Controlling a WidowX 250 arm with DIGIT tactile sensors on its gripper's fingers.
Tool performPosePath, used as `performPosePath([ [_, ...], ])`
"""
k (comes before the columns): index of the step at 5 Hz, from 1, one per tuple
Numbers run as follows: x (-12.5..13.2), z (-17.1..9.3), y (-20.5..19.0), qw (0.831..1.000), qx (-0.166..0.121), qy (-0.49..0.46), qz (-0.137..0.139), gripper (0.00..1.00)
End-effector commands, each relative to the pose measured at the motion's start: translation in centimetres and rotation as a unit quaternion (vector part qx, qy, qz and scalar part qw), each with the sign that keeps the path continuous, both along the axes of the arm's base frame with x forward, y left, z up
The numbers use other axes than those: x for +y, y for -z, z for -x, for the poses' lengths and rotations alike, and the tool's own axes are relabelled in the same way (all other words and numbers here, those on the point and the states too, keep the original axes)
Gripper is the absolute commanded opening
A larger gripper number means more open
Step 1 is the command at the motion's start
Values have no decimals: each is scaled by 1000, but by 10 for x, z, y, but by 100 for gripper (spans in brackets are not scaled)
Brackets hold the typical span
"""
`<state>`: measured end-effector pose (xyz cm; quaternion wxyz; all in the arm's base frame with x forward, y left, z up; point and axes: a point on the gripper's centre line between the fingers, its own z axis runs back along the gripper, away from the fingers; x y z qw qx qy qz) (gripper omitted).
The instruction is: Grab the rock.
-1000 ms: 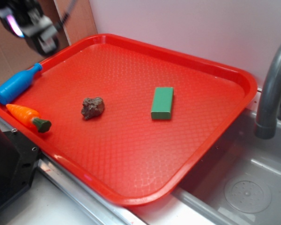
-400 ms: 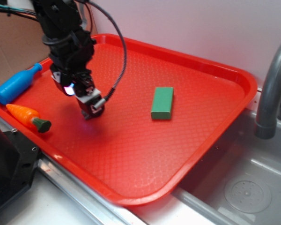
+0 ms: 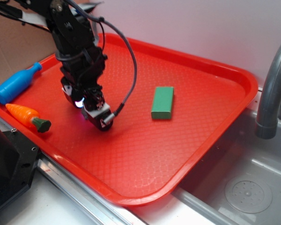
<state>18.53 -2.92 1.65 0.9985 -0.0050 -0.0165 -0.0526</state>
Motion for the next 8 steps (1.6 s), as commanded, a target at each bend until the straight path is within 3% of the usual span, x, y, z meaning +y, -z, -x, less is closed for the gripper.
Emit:
performPosePath([
  [1, 3, 10, -2, 1000, -13, -20, -4, 0],
  [2, 9, 13, -13, 1000, -9, -20, -6, 0],
  [3, 21, 21, -60, 1000, -7, -22, -7, 0],
  [4, 41, 34, -110, 999, -33, -33, 6, 0],
  [5, 45, 36, -161, 994, -37, -93, -42, 0],
  [6, 46, 31, -190, 993, -47, -99, -36, 0],
  [7, 46, 26, -198, 993, -60, -98, -30, 0],
  [8, 48, 23, -196, 992, -60, -106, -41, 0],
])
